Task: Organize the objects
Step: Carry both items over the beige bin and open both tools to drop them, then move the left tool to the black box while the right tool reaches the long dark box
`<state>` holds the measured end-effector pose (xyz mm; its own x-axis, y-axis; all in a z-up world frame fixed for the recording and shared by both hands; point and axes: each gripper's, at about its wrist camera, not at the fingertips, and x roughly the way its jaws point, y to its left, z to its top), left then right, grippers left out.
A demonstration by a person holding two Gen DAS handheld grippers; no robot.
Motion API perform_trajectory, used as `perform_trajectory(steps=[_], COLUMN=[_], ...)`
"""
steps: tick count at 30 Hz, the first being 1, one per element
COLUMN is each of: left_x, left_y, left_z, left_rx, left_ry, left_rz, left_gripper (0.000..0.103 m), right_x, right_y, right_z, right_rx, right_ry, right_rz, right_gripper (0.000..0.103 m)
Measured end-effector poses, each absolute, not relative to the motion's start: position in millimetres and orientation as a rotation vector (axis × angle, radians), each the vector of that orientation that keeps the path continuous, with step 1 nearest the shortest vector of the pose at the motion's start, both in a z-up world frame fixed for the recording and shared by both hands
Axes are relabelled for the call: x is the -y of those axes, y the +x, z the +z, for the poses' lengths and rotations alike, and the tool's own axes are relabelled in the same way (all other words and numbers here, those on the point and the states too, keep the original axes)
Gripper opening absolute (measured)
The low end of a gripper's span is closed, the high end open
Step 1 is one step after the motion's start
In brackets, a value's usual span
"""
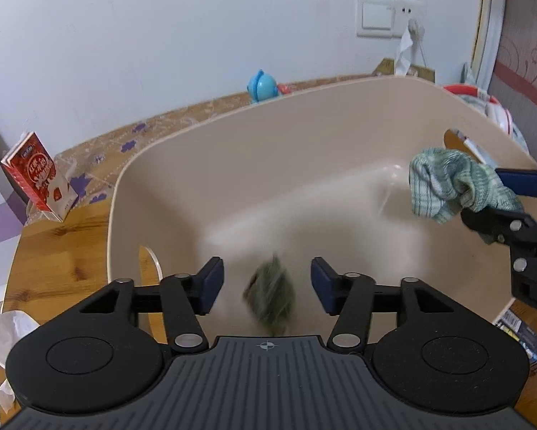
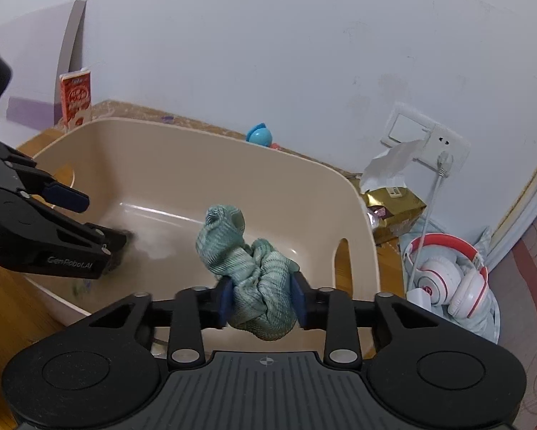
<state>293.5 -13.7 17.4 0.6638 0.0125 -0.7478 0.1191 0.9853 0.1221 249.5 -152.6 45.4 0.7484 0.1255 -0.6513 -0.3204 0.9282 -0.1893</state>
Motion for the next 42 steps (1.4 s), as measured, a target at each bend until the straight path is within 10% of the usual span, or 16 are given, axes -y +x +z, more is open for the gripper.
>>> perform_trajectory(steps=[3, 14, 42], left_x=[16.0, 8.2, -8.7], left_y=[286.8, 235.3, 128.6], left_z=[25.7, 62.2, 6.3], left_rx=[-0.806, -0.673, -0.751], left_ry=[0.176, 0.136, 0.113], left_rz=[-0.032, -0.032, -0.144], left_gripper=[0.077, 0.088, 0.088], right_x=[159.8, 182.4, 240.4], right_y=[242.0, 188.6, 119.3], right_z=[49.5, 85.3, 4.4], right_rx=[-0.653, -0.494, -0.706], right_ry=[-0.277, -0.229, -0.237], right_rz=[0.242, 0.248, 0.199], right_gripper=[0.057, 0.102, 0.103])
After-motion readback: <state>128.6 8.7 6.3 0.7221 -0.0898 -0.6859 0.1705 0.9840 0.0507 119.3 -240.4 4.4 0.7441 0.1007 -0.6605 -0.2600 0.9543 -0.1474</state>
